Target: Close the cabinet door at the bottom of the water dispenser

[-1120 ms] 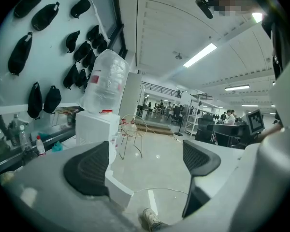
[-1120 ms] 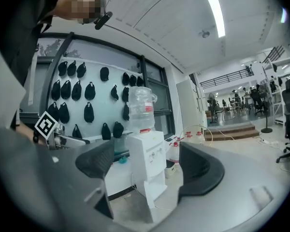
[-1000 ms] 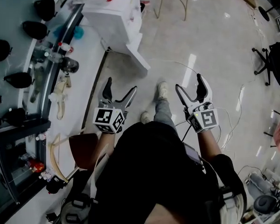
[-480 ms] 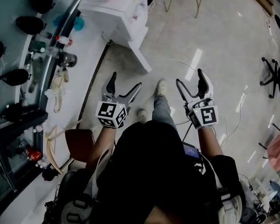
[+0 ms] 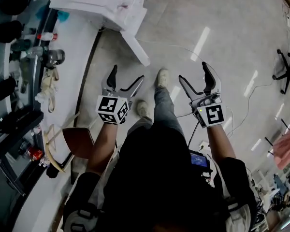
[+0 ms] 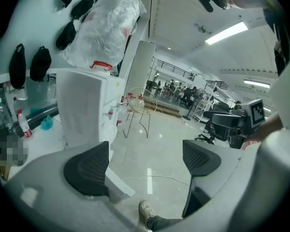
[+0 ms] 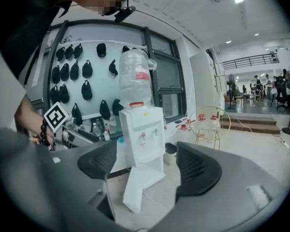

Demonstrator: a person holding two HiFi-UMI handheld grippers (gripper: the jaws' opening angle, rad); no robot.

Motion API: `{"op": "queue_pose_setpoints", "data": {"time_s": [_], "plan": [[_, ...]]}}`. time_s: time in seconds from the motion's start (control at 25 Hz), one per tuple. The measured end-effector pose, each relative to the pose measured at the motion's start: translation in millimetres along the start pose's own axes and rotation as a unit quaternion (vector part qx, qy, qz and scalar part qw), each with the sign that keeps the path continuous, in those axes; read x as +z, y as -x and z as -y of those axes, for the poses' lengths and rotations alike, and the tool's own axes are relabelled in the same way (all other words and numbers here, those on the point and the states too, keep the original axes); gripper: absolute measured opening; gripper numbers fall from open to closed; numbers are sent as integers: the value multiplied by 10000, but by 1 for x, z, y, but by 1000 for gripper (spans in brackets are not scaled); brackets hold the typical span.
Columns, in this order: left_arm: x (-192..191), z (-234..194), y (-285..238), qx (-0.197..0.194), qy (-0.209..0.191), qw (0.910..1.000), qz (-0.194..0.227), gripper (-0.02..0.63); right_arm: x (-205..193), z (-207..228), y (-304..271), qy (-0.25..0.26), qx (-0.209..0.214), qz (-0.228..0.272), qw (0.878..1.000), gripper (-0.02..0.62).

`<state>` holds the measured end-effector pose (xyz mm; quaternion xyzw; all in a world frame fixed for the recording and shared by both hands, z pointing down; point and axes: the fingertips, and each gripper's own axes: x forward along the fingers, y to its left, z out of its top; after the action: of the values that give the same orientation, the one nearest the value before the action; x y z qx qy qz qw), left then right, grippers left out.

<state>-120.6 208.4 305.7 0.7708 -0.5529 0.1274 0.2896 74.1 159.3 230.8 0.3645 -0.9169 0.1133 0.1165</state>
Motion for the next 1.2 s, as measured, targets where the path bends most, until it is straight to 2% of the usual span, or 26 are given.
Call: {"op": "queue_pose_setpoints", "data": {"time_s": [0.32, 0.6, 0.88, 1.2], "plan": [[-79, -46, -77, 170, 220, 9967, -758, 474, -72, 42, -35, -298, -205, -502, 9981, 374], [-145, -61, -132, 176, 441, 9913, -1230, 474, -132, 66, -70, -495, -284, -734, 9957, 360], [-228, -77, -167, 255, 677, 9834, -1662, 469, -209, 73, -87, -721, -282, -922, 9927, 348], [-304, -82, -192, 209, 884, 9719, -2170, 465, -271, 65, -88, -1062, -135, -1335, 9852, 339]]}}
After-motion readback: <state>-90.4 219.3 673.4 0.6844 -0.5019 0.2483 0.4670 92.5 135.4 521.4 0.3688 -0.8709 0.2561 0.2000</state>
